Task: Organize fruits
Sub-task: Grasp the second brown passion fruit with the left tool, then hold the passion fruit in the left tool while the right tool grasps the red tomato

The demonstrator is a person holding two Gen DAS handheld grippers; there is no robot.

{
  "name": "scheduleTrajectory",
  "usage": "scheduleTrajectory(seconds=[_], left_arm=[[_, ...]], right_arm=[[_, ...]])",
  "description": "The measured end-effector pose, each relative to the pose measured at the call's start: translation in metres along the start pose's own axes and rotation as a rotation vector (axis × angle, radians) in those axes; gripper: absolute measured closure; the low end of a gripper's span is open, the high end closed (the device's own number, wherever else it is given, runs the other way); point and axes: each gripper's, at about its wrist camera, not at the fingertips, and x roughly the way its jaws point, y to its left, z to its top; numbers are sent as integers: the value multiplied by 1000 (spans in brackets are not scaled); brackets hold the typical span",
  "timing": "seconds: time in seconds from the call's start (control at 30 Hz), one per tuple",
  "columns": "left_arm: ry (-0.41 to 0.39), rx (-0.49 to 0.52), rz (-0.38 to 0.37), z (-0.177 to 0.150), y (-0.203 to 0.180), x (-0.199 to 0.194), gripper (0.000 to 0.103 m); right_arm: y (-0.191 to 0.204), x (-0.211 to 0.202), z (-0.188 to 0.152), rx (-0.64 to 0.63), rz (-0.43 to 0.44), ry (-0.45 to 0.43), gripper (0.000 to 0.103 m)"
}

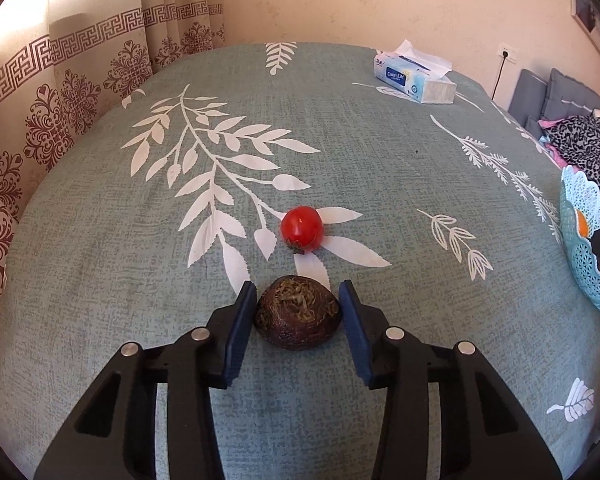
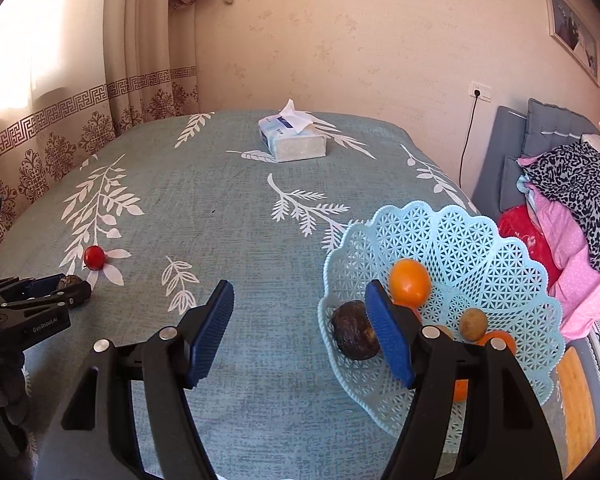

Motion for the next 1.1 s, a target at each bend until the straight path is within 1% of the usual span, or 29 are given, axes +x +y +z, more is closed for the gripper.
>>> scheduleTrajectory(seconds=[0.13,0.3,0.43,0.63,0.87,1.1], left_arm=[[-24,3,-7,-1,1,-6,60],[-33,-2,-9,-2,5,-11,60],[-51,14,8,2,8,-17,60],[-88,21,34,8,19,-28,60],[-86,1,36,9,36,-29,60],[-104,-8,55,9,51,-36,60]], right_arm=[[14,5,1,-26,12,10,33],[30,12,3,-59,23,24,33],[45,19,6,-84,41,31,33],[64,34,10,-99,78,74,33],[93,47,13,-147,100,100,33],[120,62,15,-187,124,132,33]])
